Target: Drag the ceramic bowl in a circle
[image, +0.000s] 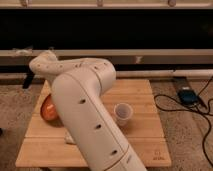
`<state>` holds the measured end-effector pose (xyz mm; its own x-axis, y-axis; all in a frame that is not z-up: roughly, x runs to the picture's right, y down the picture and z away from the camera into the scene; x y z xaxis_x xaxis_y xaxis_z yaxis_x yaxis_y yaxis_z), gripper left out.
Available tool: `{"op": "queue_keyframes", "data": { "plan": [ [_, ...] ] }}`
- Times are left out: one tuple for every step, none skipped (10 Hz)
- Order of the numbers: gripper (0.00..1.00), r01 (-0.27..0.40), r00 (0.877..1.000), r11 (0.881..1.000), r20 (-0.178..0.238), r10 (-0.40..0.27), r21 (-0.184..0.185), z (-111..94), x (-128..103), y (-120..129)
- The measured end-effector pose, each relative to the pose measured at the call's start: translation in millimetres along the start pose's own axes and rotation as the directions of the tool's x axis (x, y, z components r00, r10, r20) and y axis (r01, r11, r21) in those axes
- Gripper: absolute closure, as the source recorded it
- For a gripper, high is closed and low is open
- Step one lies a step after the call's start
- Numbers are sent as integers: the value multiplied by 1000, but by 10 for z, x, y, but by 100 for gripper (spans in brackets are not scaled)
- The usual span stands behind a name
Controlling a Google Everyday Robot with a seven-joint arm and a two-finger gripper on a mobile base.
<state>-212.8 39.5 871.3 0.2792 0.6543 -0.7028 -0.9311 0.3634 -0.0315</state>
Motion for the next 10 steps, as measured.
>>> {"op": "queue_keyframes", "data": {
  "plan": [
    [100, -31, 999, 1000, -9, 31, 6, 61, -2, -189],
    [100, -54, 998, 998, -13, 55, 14, 116, 54, -351],
    [100, -70, 997, 997, -15, 70, 19, 161, 127, -478],
    [100, -78, 997, 997, -20, 79, 23, 227, 249, -625],
    [100, -77, 997, 997, -24, 77, 13, 287, 397, -777],
    [100, -69, 997, 998, -24, 69, 0, 314, 497, -874],
    [100, -51, 998, 999, -24, 51, -16, 335, 608, -943],
    [100, -15, 1000, 999, -18, 15, -39, 344, 754, -988],
    [97, 34, 999, 997, -8, -35, -69, 319, 899, -940],
    [90, 77, 997, 993, 8, -76, -94, 279, 985, -867]
  ]
}}
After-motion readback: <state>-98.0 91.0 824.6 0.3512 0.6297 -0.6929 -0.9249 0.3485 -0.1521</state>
